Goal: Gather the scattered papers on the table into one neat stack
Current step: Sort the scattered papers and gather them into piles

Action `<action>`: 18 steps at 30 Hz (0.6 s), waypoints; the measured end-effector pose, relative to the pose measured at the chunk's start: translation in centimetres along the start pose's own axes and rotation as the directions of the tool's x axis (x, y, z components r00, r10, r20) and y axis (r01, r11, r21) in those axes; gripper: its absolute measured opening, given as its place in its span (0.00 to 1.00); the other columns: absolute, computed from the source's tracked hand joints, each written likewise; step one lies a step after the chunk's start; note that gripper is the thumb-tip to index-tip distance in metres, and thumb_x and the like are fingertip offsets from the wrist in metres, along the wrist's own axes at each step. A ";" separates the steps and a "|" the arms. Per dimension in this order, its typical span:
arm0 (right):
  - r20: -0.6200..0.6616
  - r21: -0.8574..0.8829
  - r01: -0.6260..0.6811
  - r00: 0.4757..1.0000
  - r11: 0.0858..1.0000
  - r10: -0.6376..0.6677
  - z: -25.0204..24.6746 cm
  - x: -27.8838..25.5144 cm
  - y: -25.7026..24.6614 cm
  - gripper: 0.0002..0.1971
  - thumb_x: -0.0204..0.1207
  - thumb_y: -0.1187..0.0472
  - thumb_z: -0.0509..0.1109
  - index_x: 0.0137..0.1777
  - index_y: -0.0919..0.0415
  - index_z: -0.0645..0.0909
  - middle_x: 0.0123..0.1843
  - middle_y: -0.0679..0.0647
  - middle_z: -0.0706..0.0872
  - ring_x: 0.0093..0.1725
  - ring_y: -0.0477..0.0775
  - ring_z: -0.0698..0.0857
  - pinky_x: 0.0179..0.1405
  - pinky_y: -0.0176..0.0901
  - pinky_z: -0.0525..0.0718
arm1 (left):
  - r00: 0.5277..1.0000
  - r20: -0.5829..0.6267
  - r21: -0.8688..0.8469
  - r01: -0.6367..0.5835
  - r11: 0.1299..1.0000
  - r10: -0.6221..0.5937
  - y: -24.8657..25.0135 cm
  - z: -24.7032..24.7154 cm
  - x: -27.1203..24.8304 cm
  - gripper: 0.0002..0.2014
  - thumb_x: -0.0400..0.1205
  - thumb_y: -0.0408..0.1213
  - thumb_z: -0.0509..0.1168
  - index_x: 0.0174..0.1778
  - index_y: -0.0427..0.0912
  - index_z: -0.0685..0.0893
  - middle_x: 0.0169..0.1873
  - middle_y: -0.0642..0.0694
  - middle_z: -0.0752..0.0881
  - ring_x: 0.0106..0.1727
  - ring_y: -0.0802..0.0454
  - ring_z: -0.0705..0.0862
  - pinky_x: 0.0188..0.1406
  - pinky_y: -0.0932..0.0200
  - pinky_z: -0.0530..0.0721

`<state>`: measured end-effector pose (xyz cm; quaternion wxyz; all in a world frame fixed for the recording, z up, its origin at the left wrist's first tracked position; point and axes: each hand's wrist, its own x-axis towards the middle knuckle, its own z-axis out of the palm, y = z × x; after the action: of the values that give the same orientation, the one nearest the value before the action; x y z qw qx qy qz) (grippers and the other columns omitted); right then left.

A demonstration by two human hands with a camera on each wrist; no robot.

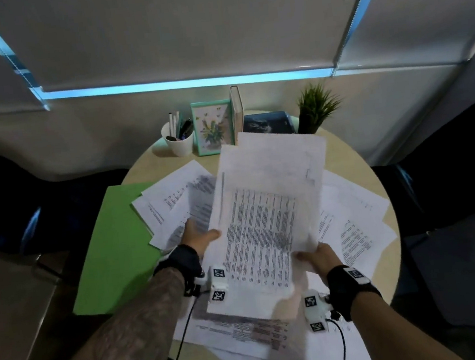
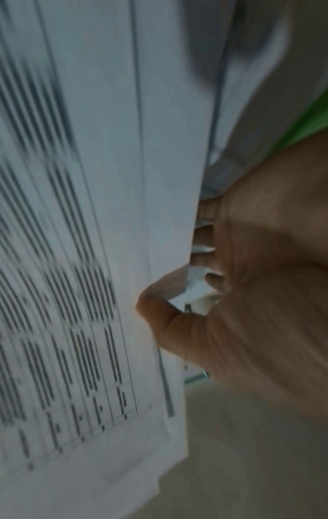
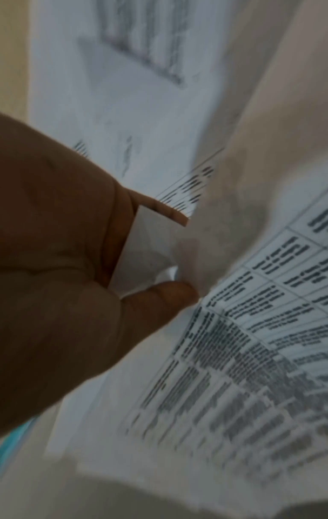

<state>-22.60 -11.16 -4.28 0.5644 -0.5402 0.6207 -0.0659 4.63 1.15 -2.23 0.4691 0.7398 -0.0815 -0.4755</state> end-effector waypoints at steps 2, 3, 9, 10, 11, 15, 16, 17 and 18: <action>0.033 -0.068 0.060 0.998 0.996 -0.058 -0.9 -0.6 -1.1 0.14 0.71 0.64 0.78 0.54 0.69 0.85 0.47 0.60 0.89 0.47 0.58 0.88 0.45 0.41 0.84 | 0.991 0.112 -0.025 -0.071 0.997 0.074 2.3 0.2 0.1 0.37 0.79 0.27 0.70 0.83 0.38 0.60 0.76 0.42 0.70 0.72 0.40 0.76 0.70 0.46 0.76; 0.040 -0.103 0.096 0.995 0.990 -0.093 -1.3 -0.9 -1.8 0.12 0.71 0.63 0.78 0.53 0.67 0.85 0.46 0.58 0.89 0.46 0.56 0.88 0.43 0.38 0.80 | 0.986 0.128 0.001 -0.112 0.994 0.111 3.2 0.6 0.2 0.29 0.79 0.25 0.69 0.77 0.34 0.69 0.70 0.40 0.78 0.64 0.42 0.82 0.64 0.51 0.79; -0.158 0.088 0.340 0.933 0.936 -0.324 -2.5 -1.7 -5.3 0.15 0.71 0.76 0.74 0.59 0.68 0.84 0.50 0.58 0.88 0.48 0.56 0.85 0.54 0.48 0.82 | 0.954 -0.010 0.056 -0.300 0.952 0.301 7.5 3.1 -1.7 0.08 0.75 0.24 0.70 0.49 0.34 0.86 0.42 0.43 0.88 0.45 0.48 0.85 0.47 0.60 0.80; -0.197 0.120 0.374 0.917 0.920 -0.348 -2.7 -1.7 -5.8 0.15 0.72 0.77 0.73 0.58 0.68 0.84 0.50 0.58 0.88 0.49 0.56 0.85 0.52 0.46 0.81 | 0.944 -0.021 0.024 -0.329 0.944 0.330 8.1 3.5 -2.1 0.10 0.74 0.22 0.70 0.50 0.34 0.86 0.43 0.43 0.88 0.44 0.50 0.85 0.48 0.59 0.79; -0.224 0.144 0.398 0.905 0.906 -0.362 -2.8 -1.7 -6.3 0.15 0.72 0.77 0.73 0.58 0.67 0.85 0.50 0.57 0.88 0.49 0.55 0.86 0.51 0.44 0.81 | 0.934 -0.021 -0.027 -0.357 0.934 0.356 8.6 3.9 -2.5 0.11 0.74 0.21 0.70 0.50 0.35 0.86 0.43 0.44 0.88 0.42 0.51 0.85 0.49 0.59 0.80; -0.276 0.203 0.476 0.866 0.856 -0.416 -3.2 -2.0 -7.4 0.12 0.76 0.74 0.70 0.56 0.61 0.85 0.48 0.54 0.88 0.47 0.52 0.86 0.45 0.33 0.81 | 0.887 -0.039 -0.064 -0.463 0.884 0.461 9.7 4.7 -3.7 0.13 0.76 0.21 0.69 0.51 0.41 0.85 0.45 0.45 0.88 0.45 0.53 0.84 0.47 0.63 0.80; -0.288 0.204 0.493 0.856 0.846 -0.429 -3.2 -2.0 -7.4 0.11 0.76 0.73 0.70 0.54 0.59 0.84 0.47 0.53 0.88 0.46 0.51 0.86 0.46 0.36 0.82 | 0.872 -0.041 -0.050 -0.490 0.870 0.488 9.8 4.8 -3.9 0.12 0.77 0.22 0.69 0.52 0.41 0.85 0.46 0.45 0.88 0.46 0.54 0.84 0.45 0.66 0.80; -0.294 0.200 0.502 0.850 0.842 -0.437 -3.3 -1.9 -7.4 0.10 0.76 0.72 0.70 0.52 0.58 0.84 0.46 0.51 0.88 0.46 0.51 0.87 0.47 0.40 0.82 | 0.857 -0.044 -0.048 -0.515 0.856 0.513 9.7 5.0 -3.9 0.12 0.78 0.25 0.69 0.53 0.43 0.84 0.47 0.46 0.88 0.46 0.56 0.85 0.45 0.67 0.80; -0.290 0.201 0.506 0.848 0.839 -0.443 -3.3 -1.9 -7.5 0.09 0.76 0.70 0.71 0.52 0.57 0.83 0.46 0.49 0.88 0.46 0.51 0.87 0.48 0.43 0.82 | 0.849 -0.052 -0.063 -0.528 0.847 0.526 9.8 5.1 -4.0 0.11 0.79 0.27 0.69 0.53 0.45 0.84 0.47 0.48 0.87 0.48 0.57 0.85 0.47 0.66 0.80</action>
<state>-21.17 -14.53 3.28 0.5219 -0.5845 0.5127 -0.3508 1.67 -5.05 7.28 0.6101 0.6785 -0.2557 -0.3193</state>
